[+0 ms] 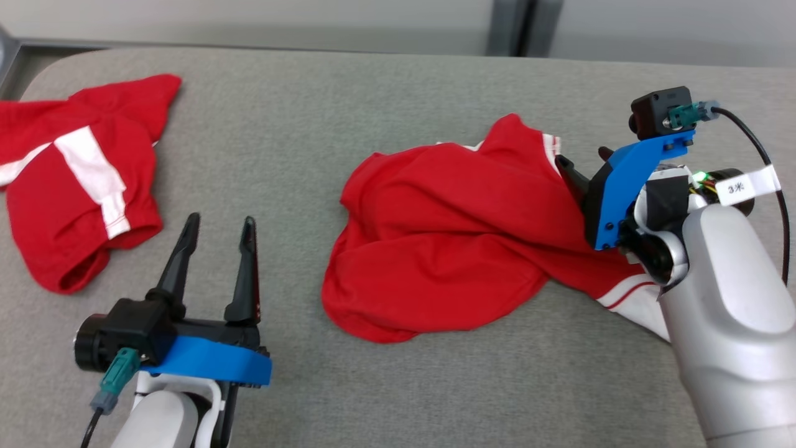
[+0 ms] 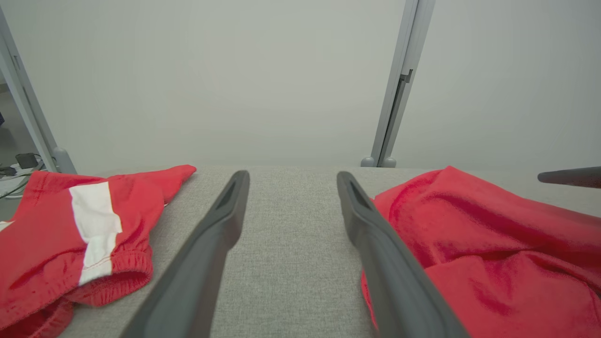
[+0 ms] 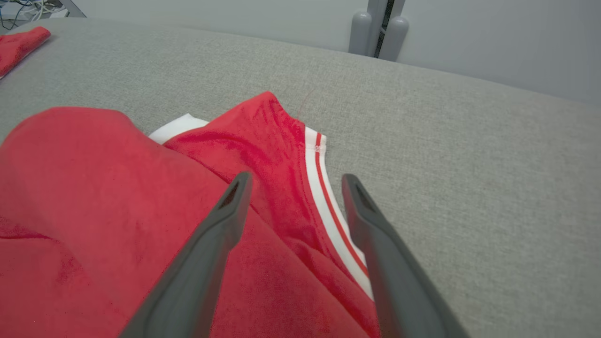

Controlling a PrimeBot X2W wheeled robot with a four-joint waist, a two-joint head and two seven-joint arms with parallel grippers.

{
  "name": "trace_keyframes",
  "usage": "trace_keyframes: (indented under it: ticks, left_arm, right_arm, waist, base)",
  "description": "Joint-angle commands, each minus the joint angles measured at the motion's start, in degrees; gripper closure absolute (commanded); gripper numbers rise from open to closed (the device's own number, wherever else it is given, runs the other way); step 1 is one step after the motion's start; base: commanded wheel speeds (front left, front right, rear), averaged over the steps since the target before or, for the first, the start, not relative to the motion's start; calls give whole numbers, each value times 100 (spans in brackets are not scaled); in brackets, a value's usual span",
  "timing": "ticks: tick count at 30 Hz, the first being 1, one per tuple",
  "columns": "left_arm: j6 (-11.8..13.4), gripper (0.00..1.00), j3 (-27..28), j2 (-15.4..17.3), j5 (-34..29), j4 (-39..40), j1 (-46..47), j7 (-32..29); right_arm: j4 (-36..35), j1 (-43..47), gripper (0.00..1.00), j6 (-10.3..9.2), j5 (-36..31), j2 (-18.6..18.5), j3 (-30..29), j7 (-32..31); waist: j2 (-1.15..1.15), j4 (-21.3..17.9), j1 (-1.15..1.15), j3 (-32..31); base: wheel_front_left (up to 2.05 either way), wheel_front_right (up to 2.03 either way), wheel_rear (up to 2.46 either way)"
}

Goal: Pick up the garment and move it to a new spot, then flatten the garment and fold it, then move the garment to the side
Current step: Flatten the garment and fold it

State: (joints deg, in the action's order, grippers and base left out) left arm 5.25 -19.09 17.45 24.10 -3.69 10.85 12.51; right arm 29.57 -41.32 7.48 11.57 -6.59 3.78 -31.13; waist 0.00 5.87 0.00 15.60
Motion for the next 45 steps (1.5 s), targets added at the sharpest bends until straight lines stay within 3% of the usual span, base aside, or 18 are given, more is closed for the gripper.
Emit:
trace_keyframes:
  ticks: [1,9,14,15,16,23,33,34,35,36,40,45]
  left_arm:
    - [-21,0,-8,-23,-30,-24,107,15]
    - [-231,0,-316,-230,-88,-267,523,50]
    - [-317,0,-390,-262,-88,-398,657,87]
    - [-324,0,-388,-257,-88,-414,668,97]
    - [-334,0,-385,-253,-87,-429,681,109]
    - [-337,0,-317,-212,-69,-498,729,166]
    - [-397,0,-393,-226,-63,-594,734,200]
    - [-404,0,-406,-231,-65,-605,735,203]
    - [-410,0,-416,-234,-67,-617,734,207]
    - [-415,0,-424,-235,-68,-626,729,211]
    - [-400,0,-423,-208,-52,-667,679,225]
    - [-391,0,-428,-183,-6,-769,560,219]
  right_arm:
    - [129,-115,0,3,-55,-72,17,1]
    - [1549,-672,0,3,-307,-406,-52,-67]
    - [2274,-725,0,11,-9,-266,231,-611]
    - [2289,-770,76,12,40,-245,349,-626]
    - [2278,-834,100,18,116,-246,460,-618]
    - [1986,-1437,100,2,142,-727,307,714]
    - [2677,-1923,100,2,-921,-1201,-1440,1852]
    - [2717,-1933,80,2,-1044,-1222,-1568,1935]
    - [2749,-1927,31,2,-1167,-1232,-1720,2032]
    - [2759,-1927,0,2,-1237,-1211,-1877,2151]
    - [2789,-1811,0,3,-1539,-1032,-2205,2591]
    - [2722,-1461,0,2,-1455,-709,-2101,3145]
  waist:
    - [0,221,0,206]
    - [0,579,0,473]
    - [0,603,0,549]
    - [0,591,0,565]
    - [0,579,0,575]
    - [0,430,0,550]
    - [0,406,0,432]
    - [0,412,0,427]
    - [0,417,0,421]
    - [0,418,0,413]
    - [0,371,0,340]
    - [0,236,0,109]
  base:
    - [0,0,0]
    - [0,0,0]
    - [0,0,0]
    - [0,0,0]
    - [0,0,0]
    - [0,0,0]
    - [0,0,0]
    - [0,0,0]
    - [0,0,0]
    - [0,0,0]
    - [0,0,0]
    - [0,0,0]
